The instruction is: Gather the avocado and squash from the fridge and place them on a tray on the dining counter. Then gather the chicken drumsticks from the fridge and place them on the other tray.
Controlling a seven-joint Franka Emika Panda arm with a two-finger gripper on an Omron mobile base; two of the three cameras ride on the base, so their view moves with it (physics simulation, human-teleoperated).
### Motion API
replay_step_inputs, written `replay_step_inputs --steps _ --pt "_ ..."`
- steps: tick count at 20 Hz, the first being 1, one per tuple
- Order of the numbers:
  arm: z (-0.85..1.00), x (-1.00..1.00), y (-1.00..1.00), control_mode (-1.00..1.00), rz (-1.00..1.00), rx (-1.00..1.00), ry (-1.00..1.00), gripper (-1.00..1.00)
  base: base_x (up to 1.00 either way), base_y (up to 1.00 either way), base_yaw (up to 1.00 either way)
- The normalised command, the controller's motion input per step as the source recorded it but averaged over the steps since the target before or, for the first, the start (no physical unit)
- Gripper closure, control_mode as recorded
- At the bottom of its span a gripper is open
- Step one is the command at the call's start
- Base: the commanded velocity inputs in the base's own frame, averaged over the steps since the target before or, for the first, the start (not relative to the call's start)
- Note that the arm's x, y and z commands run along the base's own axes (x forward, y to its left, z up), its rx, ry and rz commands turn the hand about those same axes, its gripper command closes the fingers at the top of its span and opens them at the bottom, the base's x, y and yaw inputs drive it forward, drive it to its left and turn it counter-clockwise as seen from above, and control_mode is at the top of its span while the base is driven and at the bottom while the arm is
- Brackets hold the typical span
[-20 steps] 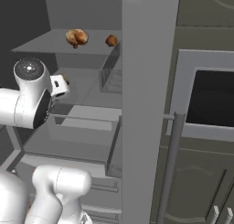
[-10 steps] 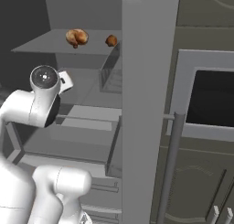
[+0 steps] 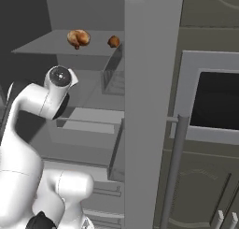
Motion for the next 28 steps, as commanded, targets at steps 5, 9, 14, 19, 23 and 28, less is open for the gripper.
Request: replay_step_inputs --steps 5,9,14,19,23,28 --pt "-0.04 0.20 0.10 -1.00 -0.01 0.00 0.00 -1.00 0.00 0.00 0.00" --pt "-0.17 0.32 0.00 -1.00 0.06 0.00 -0.05 -1.00 0.00 0.00 0.00" --pt "-0.18 0.52 0.01 -1.00 0.09 0.00 -0.06 -1.00 0.00 0.00 0.00" --pt "-0.08 0.51 0.05 -1.00 0.08 0.00 -0.01 -1.00 0.00 0.00 0.00" --pt "-0.04 0.44 0.10 -1.00 0.08 0.00 0.00 -1.00 0.00 0.00 0.00" --pt "-0.14 0.11 0.06 -1.00 0.06 -0.01 0.01 -1.00 0.00 0.00 0.00"
